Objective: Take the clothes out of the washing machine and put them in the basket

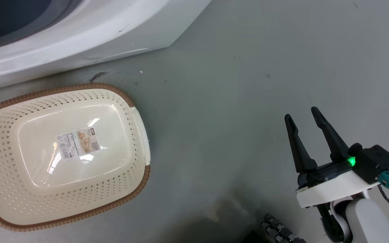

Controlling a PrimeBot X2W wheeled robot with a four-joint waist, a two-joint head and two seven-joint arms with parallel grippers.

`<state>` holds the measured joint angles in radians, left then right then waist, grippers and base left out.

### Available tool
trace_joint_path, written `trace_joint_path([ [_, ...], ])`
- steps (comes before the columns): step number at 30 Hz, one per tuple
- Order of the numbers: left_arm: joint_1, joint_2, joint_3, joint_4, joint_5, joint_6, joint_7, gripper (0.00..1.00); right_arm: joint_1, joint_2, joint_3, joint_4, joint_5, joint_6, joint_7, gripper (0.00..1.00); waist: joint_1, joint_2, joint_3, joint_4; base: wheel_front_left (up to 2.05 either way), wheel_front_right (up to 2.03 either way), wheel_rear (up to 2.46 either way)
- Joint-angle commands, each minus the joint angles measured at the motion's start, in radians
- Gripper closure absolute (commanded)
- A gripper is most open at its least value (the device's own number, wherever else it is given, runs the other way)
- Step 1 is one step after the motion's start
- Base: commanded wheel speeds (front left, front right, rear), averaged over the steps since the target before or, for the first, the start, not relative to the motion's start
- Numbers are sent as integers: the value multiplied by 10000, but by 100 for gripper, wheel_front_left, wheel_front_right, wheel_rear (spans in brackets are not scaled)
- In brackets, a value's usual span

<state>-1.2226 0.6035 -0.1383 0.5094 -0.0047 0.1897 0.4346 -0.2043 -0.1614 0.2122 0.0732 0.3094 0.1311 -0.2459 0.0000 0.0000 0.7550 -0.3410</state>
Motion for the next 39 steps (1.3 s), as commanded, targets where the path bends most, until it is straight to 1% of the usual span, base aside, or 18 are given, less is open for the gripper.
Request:
trace_joint_path([
  [1,120,24,56,-26,-71,85,-428,100,-154,-11,-17,51,49,-7,-19,0,0,0,-69,27,0,0,0],
  [2,125,9,105,55,-130,122,-791,100,-184,5,-30,66,33,-7,-24,0,0,0,-127,25,0,0,0],
  [3,125,9,105,55,-130,122,-791,100,-184,5,-30,66,33,-7,-24,0,0,0,-127,25,0,0,0],
  [4,156,-81,129,270,-242,94,-1576,100,-202,21,-91,87,-9,-7,-27,0,0,0,-271,59,0,0,0],
  [5,156,-81,129,270,-242,94,-1576,100,-202,21,-91,87,-9,-7,-27,0,0,0,-271,59,0,0,0],
  [6,136,-240,215,584,-448,87,-2434,100,-193,60,-160,108,-51,-7,-7,0,0,0,-433,109,0,0,0],
  [8,95,-378,257,991,-601,32,-3242,100,-206,120,-237,118,-97,-7,38,0,0,0,-601,148,0,0,0],
  [13,28,-1049,379,2218,-1164,-117,-4951,100,-278,339,-466,135,-213,-7,148,0,0,0,-1178,239,0,0,0],
  [15,274,-1352,510,2650,-1427,-110,-5536,100,-251,439,-531,186,-263,-7,184,0,0,0,-1503,225,0,0,0],
  [16,463,-1515,471,2925,-1482,-190,-5740,100,-217,504,-568,212,-251,-7,215,0,0,0,-1700,249,0,0,0],
  [18,693,-1787,542,3221,-1700,-214,-6174,100,-164,612,-616,222,-319,-7,274,0,0,0,-2036,255,0,0,0],
  [19,693,-1787,542,3221,-1700,-214,-6174,100,-164,612,-616,222,-319,-7,274,0,0,0,-2036,255,0,0,0],
  [23,1522,-2265,675,3702,-2095,-307,-6664,100,32,805,-794,317,-441,-7,404,0,0,0,-2805,280,0,0,0],
  [27,2362,-2587,843,3872,-2421,-430,-6895,100,265,945,-1002,356,-593,-7,585,0,0,0,-3595,343,0,0,0],
  [29,2793,-2655,881,3873,-2502,-505,-6947,100,406,992,-1068,350,-684,-7,701,0,0,0,-3980,396,0,0,0],
  [34,3692,-2927,980,3655,-2718,-726,-7006,100,796,1082,-1236,228,-886,-7,1007,0,0,0,-4855,593,0,0,0],
  [36,3963,-3003,1009,3461,-2789,-751,-7014,100,951,1100,-1295,97,-954,-7,1114,0,0,0,-5114,677,0,0,0],
  [39,4760,-3239,1019,2733,-2804,-884,-7017,100,1304,1119,-1464,-173,-1059,-7,1395,0,0,0,-5768,901,0,0,0],
])
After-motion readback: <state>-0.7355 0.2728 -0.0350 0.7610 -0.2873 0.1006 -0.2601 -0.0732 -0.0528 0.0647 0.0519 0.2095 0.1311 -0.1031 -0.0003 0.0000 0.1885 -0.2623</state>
